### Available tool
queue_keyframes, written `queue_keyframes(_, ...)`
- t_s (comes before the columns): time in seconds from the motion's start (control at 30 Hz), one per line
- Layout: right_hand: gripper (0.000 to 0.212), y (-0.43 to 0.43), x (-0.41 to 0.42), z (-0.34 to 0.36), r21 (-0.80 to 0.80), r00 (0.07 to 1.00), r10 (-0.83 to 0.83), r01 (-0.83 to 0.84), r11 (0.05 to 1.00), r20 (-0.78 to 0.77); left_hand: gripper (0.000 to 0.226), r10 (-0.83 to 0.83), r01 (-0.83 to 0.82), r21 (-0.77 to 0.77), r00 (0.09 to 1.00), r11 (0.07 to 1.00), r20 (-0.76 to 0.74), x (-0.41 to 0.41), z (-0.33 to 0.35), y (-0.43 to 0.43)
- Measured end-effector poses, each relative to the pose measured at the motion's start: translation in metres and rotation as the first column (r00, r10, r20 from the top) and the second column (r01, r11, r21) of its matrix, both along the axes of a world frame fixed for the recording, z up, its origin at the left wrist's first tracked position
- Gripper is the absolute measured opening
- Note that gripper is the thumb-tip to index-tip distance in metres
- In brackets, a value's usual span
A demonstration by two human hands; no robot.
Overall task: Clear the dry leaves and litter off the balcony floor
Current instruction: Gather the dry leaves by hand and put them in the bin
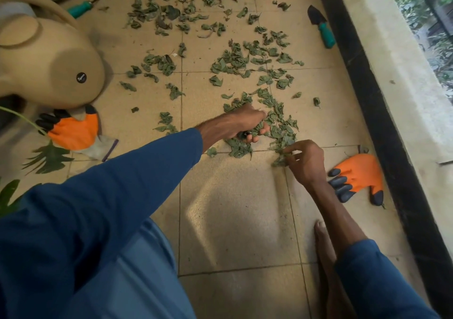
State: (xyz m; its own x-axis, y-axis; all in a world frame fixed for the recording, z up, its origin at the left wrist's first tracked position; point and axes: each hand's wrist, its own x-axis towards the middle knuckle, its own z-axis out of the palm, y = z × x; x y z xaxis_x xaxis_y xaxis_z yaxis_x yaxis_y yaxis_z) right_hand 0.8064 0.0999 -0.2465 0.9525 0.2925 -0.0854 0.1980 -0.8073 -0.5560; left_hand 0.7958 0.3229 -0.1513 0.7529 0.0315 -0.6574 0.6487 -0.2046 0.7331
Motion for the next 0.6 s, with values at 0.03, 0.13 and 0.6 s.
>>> queue_keyframes(0.03, 0.020, 0.003, 0.000, -0.002, -0.015, 1.000, 0.011, -0.011, 1.000, -0.024, 0.038, 0.000, 0.000, 0.001, 1.000, 1.000, -0.001, -0.001, 0.000, 0.000)
queue_keyframes(0.13, 0.018, 0.007, -0.009, -0.006, -0.041, 0.991, 0.029, -0.035, 0.999, -0.134, 0.039, -0.003, 0.003, -0.005, 1.000, 1.000, -0.008, -0.001, -0.001, 0.000)
queue_keyframes(0.6, 0.018, 0.026, -0.010, -0.001, -0.029, 0.977, 0.194, -0.192, 0.981, 0.088, 0.038, -0.012, 0.012, -0.002, 1.000, 1.000, -0.015, -0.001, -0.001, 0.000)
